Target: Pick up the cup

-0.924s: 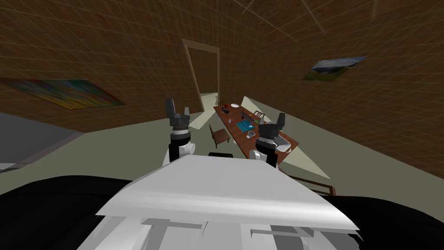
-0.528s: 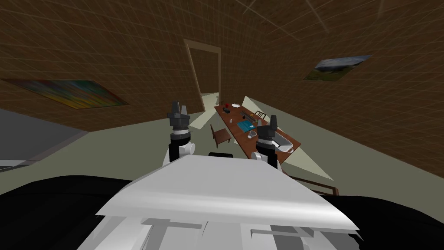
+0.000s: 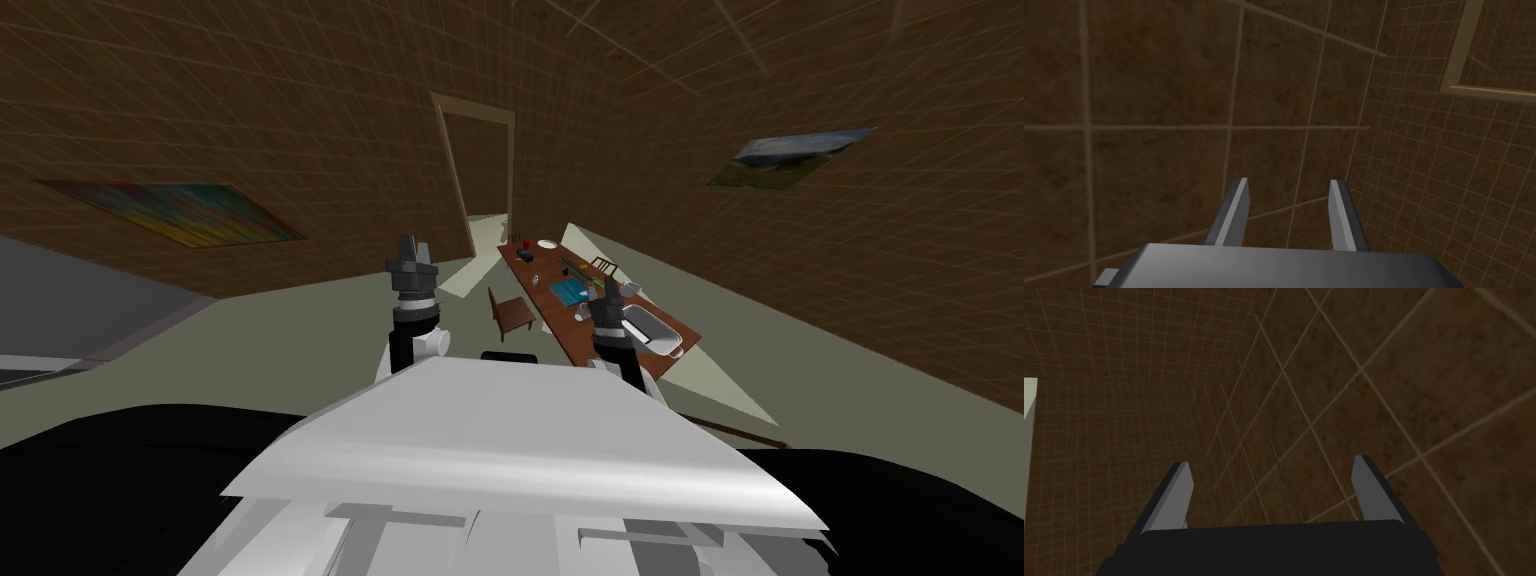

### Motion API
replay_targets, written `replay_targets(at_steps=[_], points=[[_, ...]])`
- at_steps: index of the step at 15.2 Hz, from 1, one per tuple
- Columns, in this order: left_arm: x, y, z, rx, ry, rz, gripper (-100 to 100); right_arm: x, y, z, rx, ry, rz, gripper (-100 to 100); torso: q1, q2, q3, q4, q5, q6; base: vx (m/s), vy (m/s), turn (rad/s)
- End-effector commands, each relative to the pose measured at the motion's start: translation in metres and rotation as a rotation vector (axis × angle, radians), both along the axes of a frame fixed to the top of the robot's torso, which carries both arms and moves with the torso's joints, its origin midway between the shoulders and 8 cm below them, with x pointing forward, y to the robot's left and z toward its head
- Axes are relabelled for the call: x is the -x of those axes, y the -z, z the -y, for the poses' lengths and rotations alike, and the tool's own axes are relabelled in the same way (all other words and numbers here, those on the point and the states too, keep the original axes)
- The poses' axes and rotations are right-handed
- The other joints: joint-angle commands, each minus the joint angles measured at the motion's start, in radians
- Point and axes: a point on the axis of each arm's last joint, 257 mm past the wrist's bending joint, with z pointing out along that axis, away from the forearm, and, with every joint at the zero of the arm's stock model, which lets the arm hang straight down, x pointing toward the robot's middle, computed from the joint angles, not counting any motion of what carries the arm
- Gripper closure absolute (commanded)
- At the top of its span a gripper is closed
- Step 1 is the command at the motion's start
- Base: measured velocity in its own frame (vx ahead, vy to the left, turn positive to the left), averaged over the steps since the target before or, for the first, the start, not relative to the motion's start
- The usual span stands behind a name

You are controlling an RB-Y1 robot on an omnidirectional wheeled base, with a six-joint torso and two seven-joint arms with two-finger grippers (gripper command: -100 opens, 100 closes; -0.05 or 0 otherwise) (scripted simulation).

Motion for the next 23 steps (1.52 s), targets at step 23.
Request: replay_targets(at_steps=[23], points=[[0.0,0.0,0.0,0.0,0.0,0.0,0,0.064,0.224,0.104,0.805,-0.031,-0.611,-100,0.0,-0.005,-0.003,-0.001,0.0,0.0,0.058,0.003,0.073]])
